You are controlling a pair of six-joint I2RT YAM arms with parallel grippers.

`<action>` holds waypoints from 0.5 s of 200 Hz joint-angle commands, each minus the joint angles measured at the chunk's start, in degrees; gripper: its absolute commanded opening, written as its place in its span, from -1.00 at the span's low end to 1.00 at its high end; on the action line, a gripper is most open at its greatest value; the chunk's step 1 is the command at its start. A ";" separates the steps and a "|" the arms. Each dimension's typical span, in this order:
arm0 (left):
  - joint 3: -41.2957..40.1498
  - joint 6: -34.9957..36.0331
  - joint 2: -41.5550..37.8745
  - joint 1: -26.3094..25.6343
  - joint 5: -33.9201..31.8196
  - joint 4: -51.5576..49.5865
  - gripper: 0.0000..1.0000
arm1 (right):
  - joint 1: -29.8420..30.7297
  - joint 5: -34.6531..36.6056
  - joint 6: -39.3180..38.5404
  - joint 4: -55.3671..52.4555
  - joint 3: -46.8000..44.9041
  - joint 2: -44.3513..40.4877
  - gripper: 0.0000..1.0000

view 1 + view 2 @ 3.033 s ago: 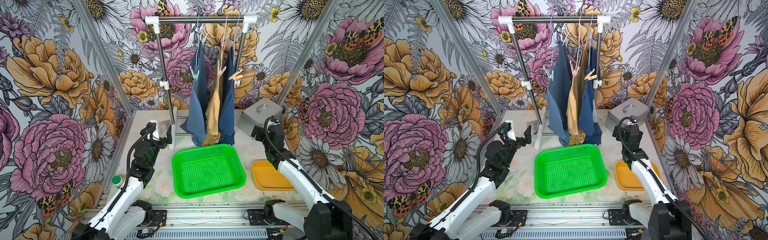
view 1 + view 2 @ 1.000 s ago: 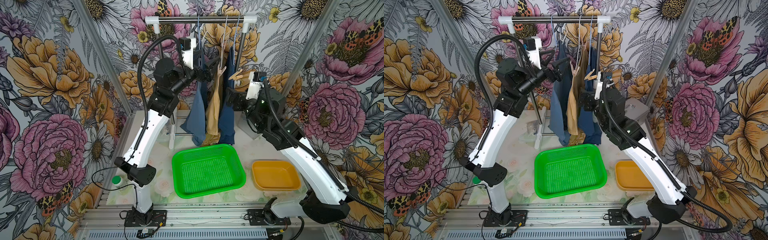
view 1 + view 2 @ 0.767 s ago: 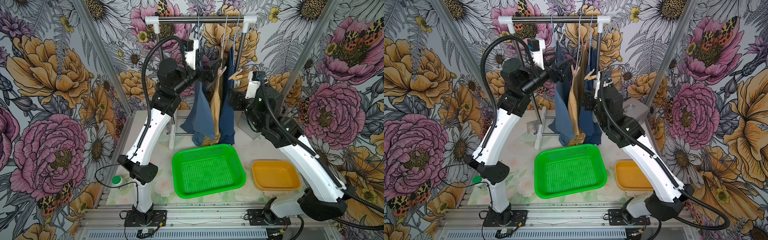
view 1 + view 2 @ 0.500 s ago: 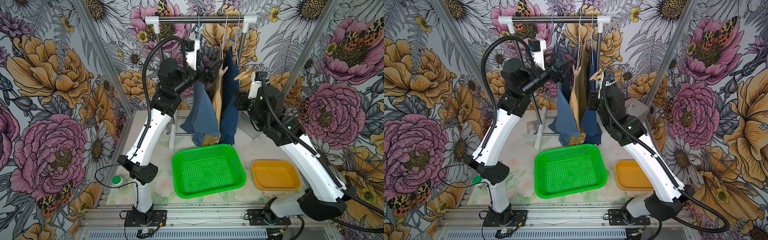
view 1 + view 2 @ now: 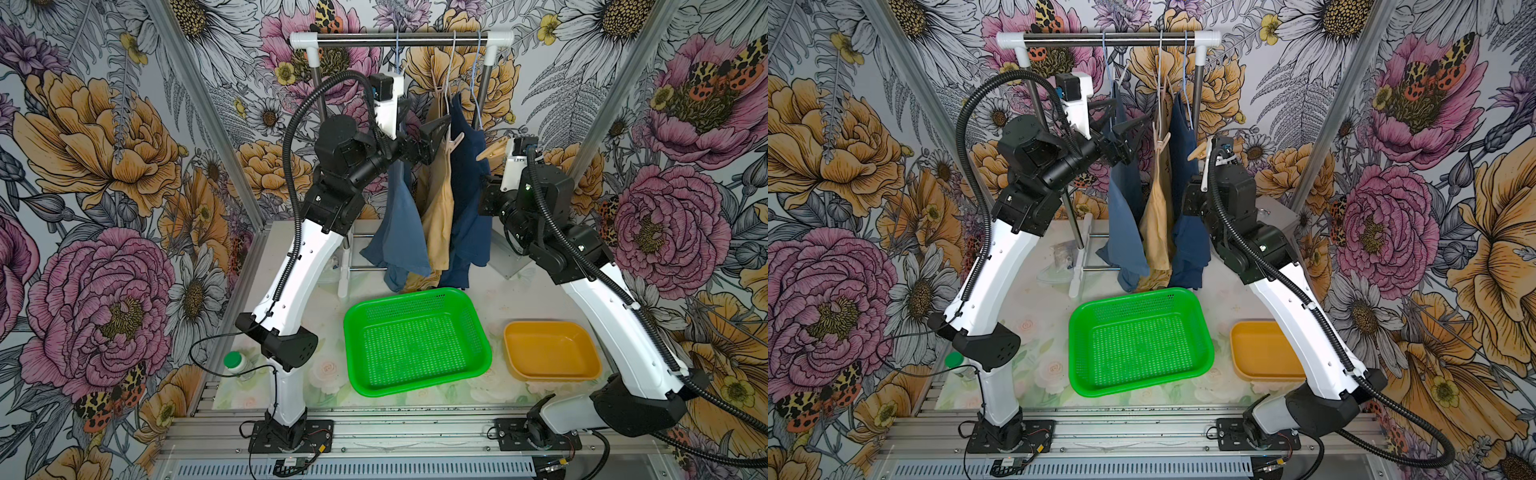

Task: Remove the clothespins securing t-shirts to the hanger
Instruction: Pick up the hanger from the clothes rail.

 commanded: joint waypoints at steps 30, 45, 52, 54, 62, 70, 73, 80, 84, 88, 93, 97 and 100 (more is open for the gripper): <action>3.16 0.55 2.37 -0.81 -2.38 -1.40 0.98 | -1.00 -2.20 -1.71 -0.45 1.95 1.86 -0.46; 3.55 0.81 2.74 -0.88 -3.46 -1.40 0.98 | -1.14 -2.20 -2.03 -0.39 1.91 1.85 -0.52; 3.75 0.94 2.92 -0.89 -4.09 -1.40 0.97 | -1.22 -2.20 -2.13 -0.36 2.01 1.81 -0.53; 3.82 1.05 3.01 -0.92 -4.25 -1.47 0.97 | -1.16 -2.20 -2.15 -0.32 2.04 1.84 -0.54; 4.07 1.24 3.19 -0.96 -5.28 -1.70 0.97 | -1.21 -2.04 -2.29 -0.36 2.13 1.90 -0.59; 4.18 1.74 3.37 -0.97 -6.35 -2.00 0.98 | -1.25 -1.77 -2.43 -0.36 2.22 1.76 -0.65; 4.23 1.90 3.38 -0.96 -6.67 -2.13 0.98 | -1.26 -1.72 -2.45 -0.36 2.23 1.77 -0.67; 4.26 2.23 3.45 -1.11 -7.61 -2.43 0.97 | -1.25 -1.63 -2.49 -0.36 2.27 1.68 -0.71; 4.20 2.42 3.44 -1.11 -8.11 -2.53 0.97 | -1.29 -1.59 -2.46 -0.36 2.26 1.68 -0.75; 4.19 2.58 3.45 -1.05 -8.46 -2.67 0.97 | -1.31 -1.60 -2.56 -0.36 2.30 1.68 -0.79; 4.14 2.84 3.47 -1.09 -8.59 -2.79 0.97 | -1.24 -1.63 -2.71 -0.36 2.39 1.70 -0.83; 4.18 2.89 3.51 -1.06 -8.73 -2.81 0.97 | -1.25 -1.62 -2.75 -0.36 2.35 1.68 -0.86; 4.17 2.90 3.55 -1.04 -8.78 -2.93 0.97 | -1.30 -1.64 -2.77 -0.36 2.36 1.68 -0.88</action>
